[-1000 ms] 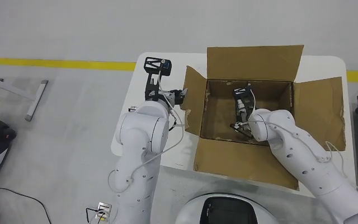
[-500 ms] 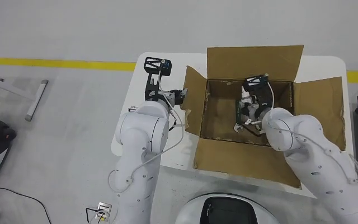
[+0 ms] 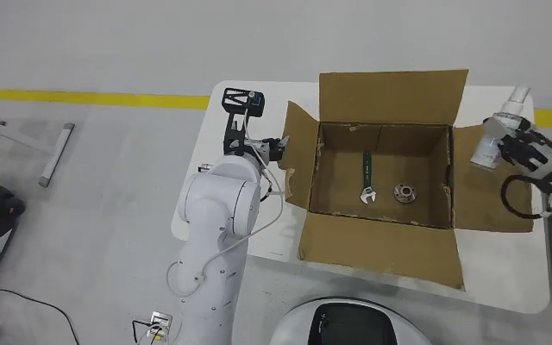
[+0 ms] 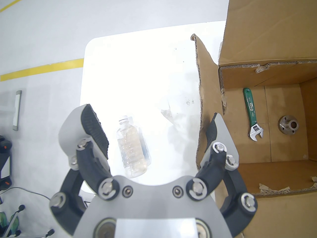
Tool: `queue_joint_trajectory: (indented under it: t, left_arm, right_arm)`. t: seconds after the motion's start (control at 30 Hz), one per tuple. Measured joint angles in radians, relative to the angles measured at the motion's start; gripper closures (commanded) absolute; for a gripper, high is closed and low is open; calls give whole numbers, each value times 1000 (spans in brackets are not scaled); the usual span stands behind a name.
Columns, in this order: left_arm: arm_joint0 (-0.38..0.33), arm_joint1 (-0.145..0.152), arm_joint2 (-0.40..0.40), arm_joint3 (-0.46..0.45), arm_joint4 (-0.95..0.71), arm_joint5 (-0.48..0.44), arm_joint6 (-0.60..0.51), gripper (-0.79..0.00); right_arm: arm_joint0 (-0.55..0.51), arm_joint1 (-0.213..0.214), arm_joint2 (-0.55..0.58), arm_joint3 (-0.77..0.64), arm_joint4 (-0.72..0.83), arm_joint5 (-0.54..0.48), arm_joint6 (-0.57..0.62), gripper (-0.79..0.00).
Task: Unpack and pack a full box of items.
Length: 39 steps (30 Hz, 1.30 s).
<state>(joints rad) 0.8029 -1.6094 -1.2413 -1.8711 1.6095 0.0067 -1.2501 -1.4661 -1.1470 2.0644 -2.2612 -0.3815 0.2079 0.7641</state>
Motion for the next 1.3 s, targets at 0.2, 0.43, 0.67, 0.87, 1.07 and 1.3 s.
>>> queue_joint_trajectory:
  t: [0.2,0.43,0.67,0.87,1.07,1.3]
  left_arm:
    - [0,0,0,0,0,0,0,-785]
    - [0,0,0,0,0,0,0,-785]
    - [0,0,0,0,0,0,0,-785]
    - [0,0,0,0,0,0,0,-785]
    - [0,0,0,0,0,0,0,-785]
    - [0,0,0,0,0,0,0,-785]
  right_arm:
    - [-203,-17,269,-6,45,-18,-24,0]
    - [-370,-21,254,38,-131,4,40,0]
    - [-350,-3,49,98,-409,12,129,0]
    - [-284,10,-77,139,-570,15,233,-86]
    - [-237,15,-144,184,-626,13,294,-385]
    - [-213,18,-145,203,-635,5,306,-693]
